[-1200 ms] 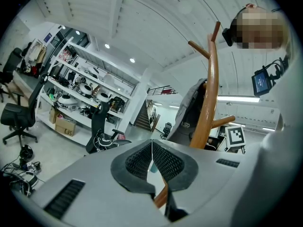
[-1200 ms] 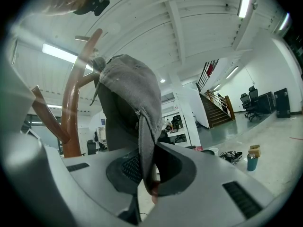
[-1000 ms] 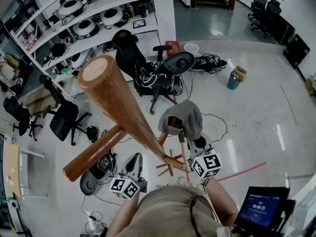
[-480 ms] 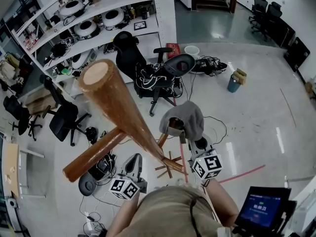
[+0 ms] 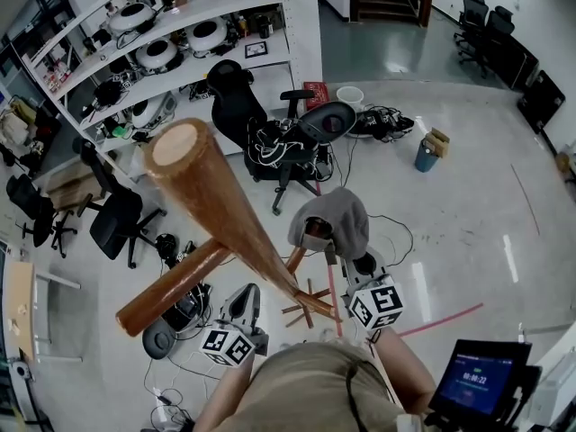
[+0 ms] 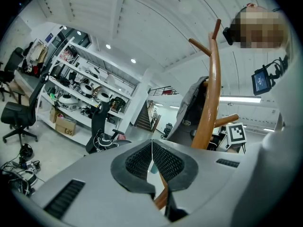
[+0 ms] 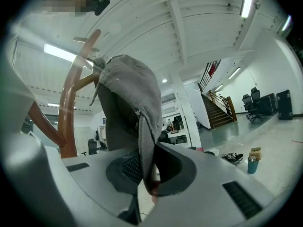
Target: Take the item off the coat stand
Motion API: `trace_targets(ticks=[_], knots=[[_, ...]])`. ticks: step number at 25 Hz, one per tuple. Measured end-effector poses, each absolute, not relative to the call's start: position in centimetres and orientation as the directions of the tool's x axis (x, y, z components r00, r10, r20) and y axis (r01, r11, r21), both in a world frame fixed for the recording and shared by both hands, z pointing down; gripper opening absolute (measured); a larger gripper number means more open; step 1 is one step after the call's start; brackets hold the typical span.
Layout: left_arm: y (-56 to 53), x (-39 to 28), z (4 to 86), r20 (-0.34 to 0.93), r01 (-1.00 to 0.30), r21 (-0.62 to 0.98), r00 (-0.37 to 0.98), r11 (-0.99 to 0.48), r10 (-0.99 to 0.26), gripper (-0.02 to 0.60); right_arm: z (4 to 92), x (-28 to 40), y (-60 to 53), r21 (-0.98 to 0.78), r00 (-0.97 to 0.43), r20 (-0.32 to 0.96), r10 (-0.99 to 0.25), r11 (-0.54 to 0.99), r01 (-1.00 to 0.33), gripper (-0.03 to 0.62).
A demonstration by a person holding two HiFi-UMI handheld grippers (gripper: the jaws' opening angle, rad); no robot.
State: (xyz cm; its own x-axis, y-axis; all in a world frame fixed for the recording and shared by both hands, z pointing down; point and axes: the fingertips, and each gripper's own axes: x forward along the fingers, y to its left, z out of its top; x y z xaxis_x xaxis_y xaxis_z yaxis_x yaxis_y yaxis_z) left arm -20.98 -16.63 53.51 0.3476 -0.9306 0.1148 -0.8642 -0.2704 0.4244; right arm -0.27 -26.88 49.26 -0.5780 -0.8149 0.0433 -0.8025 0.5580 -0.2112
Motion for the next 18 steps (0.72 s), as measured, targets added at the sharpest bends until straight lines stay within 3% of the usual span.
trace_targets(ticks=[18], knots=[[-16.57,-20.09,53.77,0.118,-0.862,0.407,0.377,-0.301,-0.919,0.018,48.86,-0.25,-26.79,-0.216,-0.583,0.047,-0.811,0.562,-0.798,0.034]])
